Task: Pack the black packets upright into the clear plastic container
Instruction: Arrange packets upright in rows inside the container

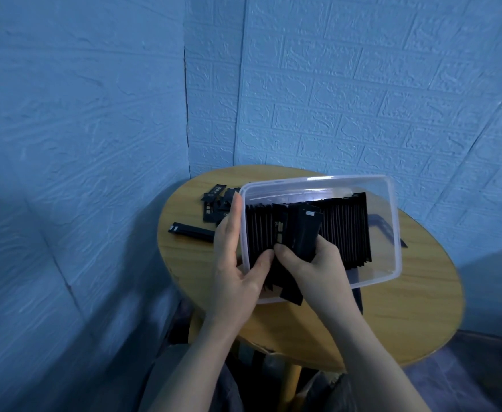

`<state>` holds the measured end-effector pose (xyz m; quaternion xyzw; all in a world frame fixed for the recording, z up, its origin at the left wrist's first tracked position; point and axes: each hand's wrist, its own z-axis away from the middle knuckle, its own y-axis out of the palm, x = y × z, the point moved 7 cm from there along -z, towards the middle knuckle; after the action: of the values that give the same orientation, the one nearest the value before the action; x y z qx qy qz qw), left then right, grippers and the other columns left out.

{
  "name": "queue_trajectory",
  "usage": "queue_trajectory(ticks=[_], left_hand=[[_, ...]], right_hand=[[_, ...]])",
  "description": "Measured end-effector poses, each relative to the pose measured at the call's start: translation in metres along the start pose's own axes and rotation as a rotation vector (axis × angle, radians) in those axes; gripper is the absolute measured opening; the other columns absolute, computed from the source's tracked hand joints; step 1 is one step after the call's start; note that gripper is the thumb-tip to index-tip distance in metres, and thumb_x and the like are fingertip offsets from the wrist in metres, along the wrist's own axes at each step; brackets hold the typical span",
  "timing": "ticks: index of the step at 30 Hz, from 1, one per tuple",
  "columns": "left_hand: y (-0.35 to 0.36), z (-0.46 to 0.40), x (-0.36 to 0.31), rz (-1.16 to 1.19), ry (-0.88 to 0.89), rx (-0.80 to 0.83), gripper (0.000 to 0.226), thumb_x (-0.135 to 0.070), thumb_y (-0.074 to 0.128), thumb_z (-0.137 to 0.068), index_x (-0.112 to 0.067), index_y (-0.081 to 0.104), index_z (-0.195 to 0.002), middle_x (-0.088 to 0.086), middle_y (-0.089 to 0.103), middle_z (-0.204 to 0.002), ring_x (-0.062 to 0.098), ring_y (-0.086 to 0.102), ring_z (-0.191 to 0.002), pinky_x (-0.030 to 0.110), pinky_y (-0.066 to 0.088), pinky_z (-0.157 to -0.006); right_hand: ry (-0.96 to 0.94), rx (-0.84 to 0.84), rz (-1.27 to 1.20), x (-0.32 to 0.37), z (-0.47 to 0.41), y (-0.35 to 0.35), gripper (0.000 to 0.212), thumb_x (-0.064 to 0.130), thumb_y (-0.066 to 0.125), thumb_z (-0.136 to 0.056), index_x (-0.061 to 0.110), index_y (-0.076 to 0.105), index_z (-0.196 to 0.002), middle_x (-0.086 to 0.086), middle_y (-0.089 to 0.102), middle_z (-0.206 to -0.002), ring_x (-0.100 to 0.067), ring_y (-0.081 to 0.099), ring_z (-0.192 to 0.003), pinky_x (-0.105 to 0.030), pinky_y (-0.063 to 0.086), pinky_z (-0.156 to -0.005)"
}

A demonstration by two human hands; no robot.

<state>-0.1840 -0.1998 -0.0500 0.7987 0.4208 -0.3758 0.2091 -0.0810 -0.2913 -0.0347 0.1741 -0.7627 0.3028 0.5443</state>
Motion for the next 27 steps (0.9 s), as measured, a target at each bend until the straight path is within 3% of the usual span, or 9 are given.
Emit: queue_trajectory(ticks=[5, 11, 14, 18, 22, 27], left_hand=[[0.0014, 0.0006, -0.0020, -0.011, 0.001, 0.026, 0.091, -0.008, 0.067, -0.085, -0.054, 0.019, -0.148, -0.028, 0.026, -0.151, -0.005, 0.022, -0.143, 0.014, 0.026, -0.112], [0.0011, 0.0009, 0.0014, 0.013, -0.030, 0.015, 0.094, 0.007, 0.067, -0.084, -0.045, 0.022, -0.147, -0.028, 0.029, -0.149, -0.005, 0.025, -0.142, 0.014, 0.028, -0.111], [0.0008, 0.0009, 0.0006, 0.011, -0.029, 0.010, 0.092, 0.005, 0.067, -0.084, -0.044, 0.022, -0.147, -0.026, 0.030, -0.150, -0.005, 0.025, -0.142, 0.016, 0.029, -0.111], [0.0007, 0.0012, -0.0006, 0.004, -0.017, 0.012, 0.086, -0.007, 0.066, -0.084, -0.046, 0.022, -0.147, -0.025, 0.028, -0.151, -0.002, 0.024, -0.144, 0.027, 0.027, -0.117], [0.0016, 0.0012, -0.0030, -0.014, 0.001, 0.019, 0.085, -0.010, 0.068, -0.085, -0.044, 0.020, -0.147, -0.026, 0.026, -0.151, -0.005, 0.022, -0.143, 0.013, 0.024, -0.112], [0.0030, 0.0007, -0.0003, -0.021, -0.013, 0.042, 0.098, 0.000, 0.071, -0.083, -0.048, 0.015, -0.149, -0.027, 0.025, -0.150, -0.007, 0.021, -0.143, 0.011, 0.025, -0.111]], right_hand=[[0.028, 0.029, -0.064, 0.0012, 0.0030, -0.0007, 0.018, 0.028, 0.065, -0.090, 0.011, 0.066, -0.084, -0.007, 0.070, -0.076, -0.026, 0.068, -0.077, -0.049, 0.058, -0.071], [0.034, 0.043, -0.009, -0.0028, 0.0031, -0.0018, 0.023, 0.018, 0.059, -0.093, -0.005, 0.057, -0.091, -0.030, 0.062, -0.086, -0.044, 0.060, -0.081, -0.057, 0.053, -0.070], [0.008, 0.032, 0.061, -0.0027, 0.0036, -0.0019, 0.013, 0.018, 0.061, -0.091, 0.007, 0.057, -0.086, -0.018, 0.064, -0.078, -0.034, 0.063, -0.075, -0.048, 0.056, -0.067], [-0.013, 0.020, 0.039, -0.0024, 0.0054, -0.0033, 0.010, 0.019, 0.064, -0.091, 0.015, 0.062, -0.082, -0.004, 0.068, -0.074, -0.023, 0.067, -0.074, -0.049, 0.058, -0.068], [0.008, 0.003, -0.035, -0.0043, 0.0057, -0.0062, 0.008, 0.020, 0.064, -0.091, 0.019, 0.064, -0.082, 0.005, 0.069, -0.073, -0.014, 0.068, -0.076, -0.041, 0.059, -0.072], [0.024, -0.001, -0.037, -0.0035, 0.0063, -0.0036, 0.012, 0.020, 0.063, -0.092, 0.017, 0.063, -0.080, 0.001, 0.067, -0.073, -0.023, 0.067, -0.077, -0.050, 0.057, -0.072]])
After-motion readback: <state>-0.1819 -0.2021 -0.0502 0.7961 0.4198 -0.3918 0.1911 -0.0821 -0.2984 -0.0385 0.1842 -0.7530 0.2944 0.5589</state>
